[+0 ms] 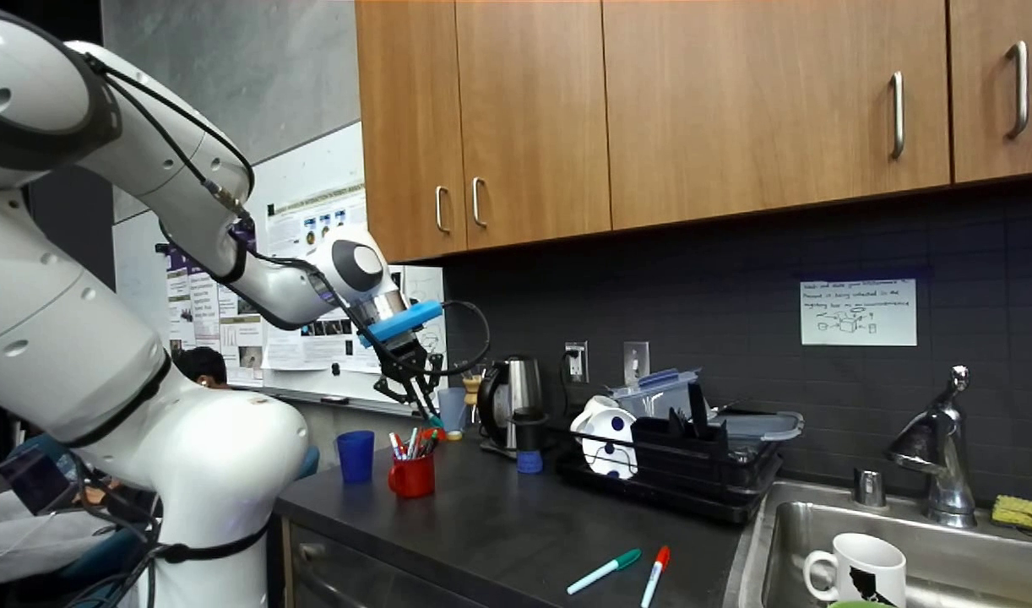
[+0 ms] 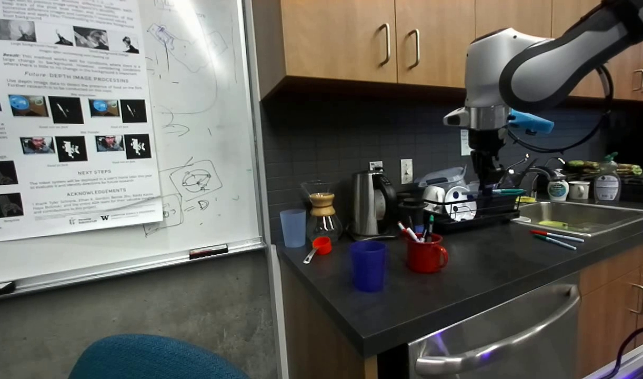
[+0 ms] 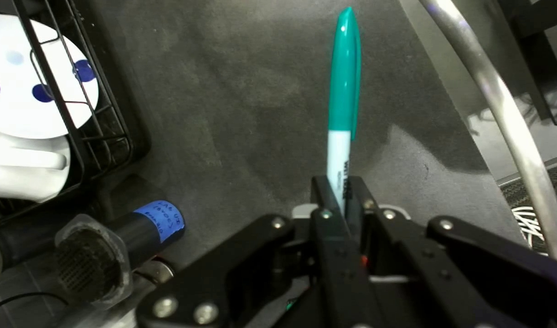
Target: Put one green pen in the blue cup.
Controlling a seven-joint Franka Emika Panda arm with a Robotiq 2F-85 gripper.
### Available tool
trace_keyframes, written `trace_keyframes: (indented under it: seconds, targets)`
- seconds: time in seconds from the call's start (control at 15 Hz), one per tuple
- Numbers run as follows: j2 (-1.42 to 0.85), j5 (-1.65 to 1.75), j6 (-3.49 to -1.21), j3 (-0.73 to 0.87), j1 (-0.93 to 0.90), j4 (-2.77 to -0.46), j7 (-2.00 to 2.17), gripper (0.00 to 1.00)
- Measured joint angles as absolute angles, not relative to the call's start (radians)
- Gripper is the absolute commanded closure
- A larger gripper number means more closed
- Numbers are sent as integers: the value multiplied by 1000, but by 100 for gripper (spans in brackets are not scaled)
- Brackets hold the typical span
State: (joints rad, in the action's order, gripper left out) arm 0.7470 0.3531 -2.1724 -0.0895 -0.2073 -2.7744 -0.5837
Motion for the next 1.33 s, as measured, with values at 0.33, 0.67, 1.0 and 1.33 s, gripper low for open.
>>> trace_keyframes:
  seconds: [0.33,0.67,1.0,1.33]
  targets:
    - [747,353,-2173,-94,-214,-2774,-584,97]
    - [738,402,-2173,-177,-269,-2757,-578,97]
    - [717,521,-2174,-274,-307,-2736,-555,97]
    - [662,594,-2174,-334,-340,-2701,-519,97]
